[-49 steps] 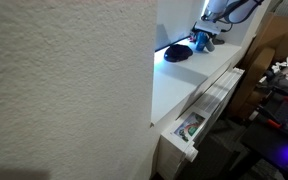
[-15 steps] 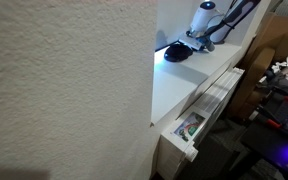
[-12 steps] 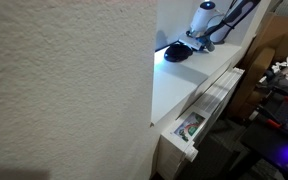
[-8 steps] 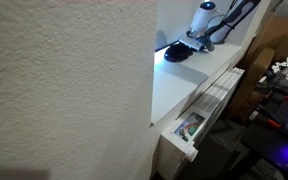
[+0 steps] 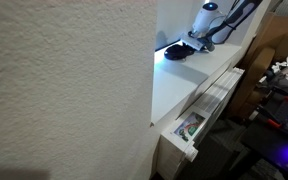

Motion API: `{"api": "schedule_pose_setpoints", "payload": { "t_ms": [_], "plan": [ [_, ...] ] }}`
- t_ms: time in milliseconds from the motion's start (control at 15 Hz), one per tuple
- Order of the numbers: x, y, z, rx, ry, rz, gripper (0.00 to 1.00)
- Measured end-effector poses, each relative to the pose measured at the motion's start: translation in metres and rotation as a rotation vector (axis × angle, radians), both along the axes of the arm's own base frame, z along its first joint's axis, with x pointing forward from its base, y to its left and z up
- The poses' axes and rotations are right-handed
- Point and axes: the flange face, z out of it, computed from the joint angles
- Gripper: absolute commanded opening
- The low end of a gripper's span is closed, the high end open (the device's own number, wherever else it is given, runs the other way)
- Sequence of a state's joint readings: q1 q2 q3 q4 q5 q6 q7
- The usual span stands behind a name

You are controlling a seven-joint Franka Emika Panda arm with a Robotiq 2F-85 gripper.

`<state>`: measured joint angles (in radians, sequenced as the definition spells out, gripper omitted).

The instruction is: Move the black cap to the left

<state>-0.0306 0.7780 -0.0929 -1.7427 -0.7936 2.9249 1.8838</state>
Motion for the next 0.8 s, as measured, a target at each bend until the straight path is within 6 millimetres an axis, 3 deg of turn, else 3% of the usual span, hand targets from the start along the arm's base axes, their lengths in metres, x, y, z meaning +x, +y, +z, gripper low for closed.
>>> {"api": "schedule_pose_setpoints", "payload": {
  "t_ms": [333,533,667,800],
  "plan": [
    [0.000,-0.010,-0.003,0.047,-0.037,-0.002,0.01],
    [-0.002,0.014,0.001,-0.037,-0.064,0.081,0.01],
    [0.001,0.032,0.027,-0.119,-0.106,0.145,0.01],
    [0.005,0.049,0.076,-0.199,-0.181,0.207,0.01]
  ]
}}
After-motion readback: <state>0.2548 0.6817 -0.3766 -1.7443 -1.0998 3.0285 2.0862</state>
